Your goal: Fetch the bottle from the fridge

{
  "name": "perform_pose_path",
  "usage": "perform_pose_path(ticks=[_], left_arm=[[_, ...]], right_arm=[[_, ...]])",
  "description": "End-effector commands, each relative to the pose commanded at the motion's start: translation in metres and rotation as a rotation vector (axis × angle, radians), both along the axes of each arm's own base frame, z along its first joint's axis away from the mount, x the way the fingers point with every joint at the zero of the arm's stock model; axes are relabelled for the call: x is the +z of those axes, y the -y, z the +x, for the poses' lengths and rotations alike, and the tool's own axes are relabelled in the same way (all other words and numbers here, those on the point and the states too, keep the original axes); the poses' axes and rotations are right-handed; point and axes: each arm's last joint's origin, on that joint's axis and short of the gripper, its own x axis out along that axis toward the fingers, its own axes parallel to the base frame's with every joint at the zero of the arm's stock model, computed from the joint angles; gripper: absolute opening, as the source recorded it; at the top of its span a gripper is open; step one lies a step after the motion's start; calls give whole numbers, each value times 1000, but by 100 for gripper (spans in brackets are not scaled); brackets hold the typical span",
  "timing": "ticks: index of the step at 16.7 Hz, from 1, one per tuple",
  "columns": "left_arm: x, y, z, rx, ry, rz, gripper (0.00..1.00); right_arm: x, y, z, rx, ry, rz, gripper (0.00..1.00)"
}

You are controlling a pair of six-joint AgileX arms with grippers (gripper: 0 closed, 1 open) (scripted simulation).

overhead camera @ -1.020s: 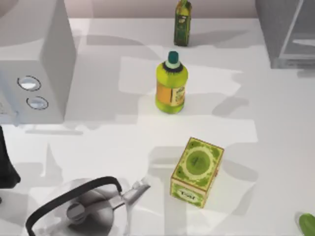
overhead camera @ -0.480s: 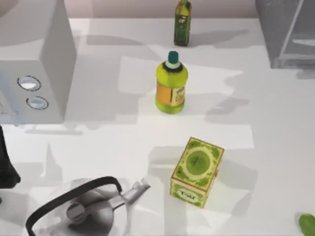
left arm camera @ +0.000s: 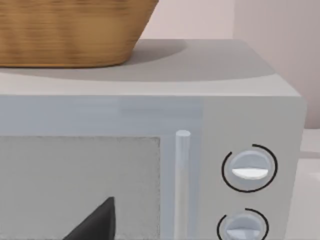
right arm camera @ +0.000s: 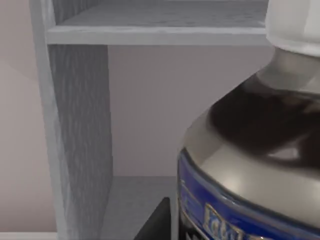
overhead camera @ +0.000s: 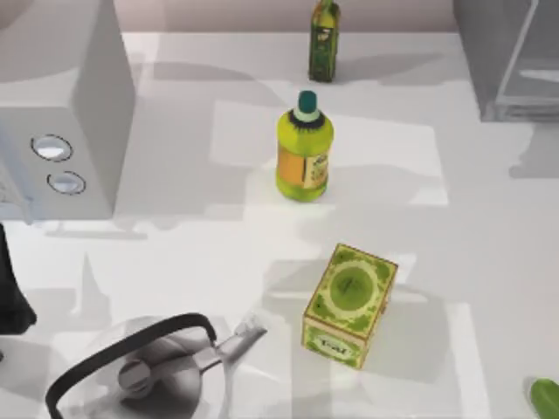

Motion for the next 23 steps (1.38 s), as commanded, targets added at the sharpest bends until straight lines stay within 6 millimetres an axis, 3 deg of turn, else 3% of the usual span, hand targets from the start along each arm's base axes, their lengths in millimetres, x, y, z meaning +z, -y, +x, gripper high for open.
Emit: perform_pose_path(ticks=[4, 7, 10, 16, 23], left_arm=[[0, 0, 0, 0, 0, 0, 100], [0, 0, 0, 0, 0, 0, 100], [0, 0, 0, 0, 0, 0, 100], [0, 0, 0, 0, 0, 0, 100], [0, 0, 0, 0, 0, 0, 100]], right_arm=[[-2, -20, -75, 0, -1, 4, 0], [-24, -30, -121, 3, -1, 8, 0], [-52, -36, -150, 7, 0, 11, 0], [-89, -40, -165, 12, -9, 11, 0], [-86, -41, -165, 17, 5, 13, 0]])
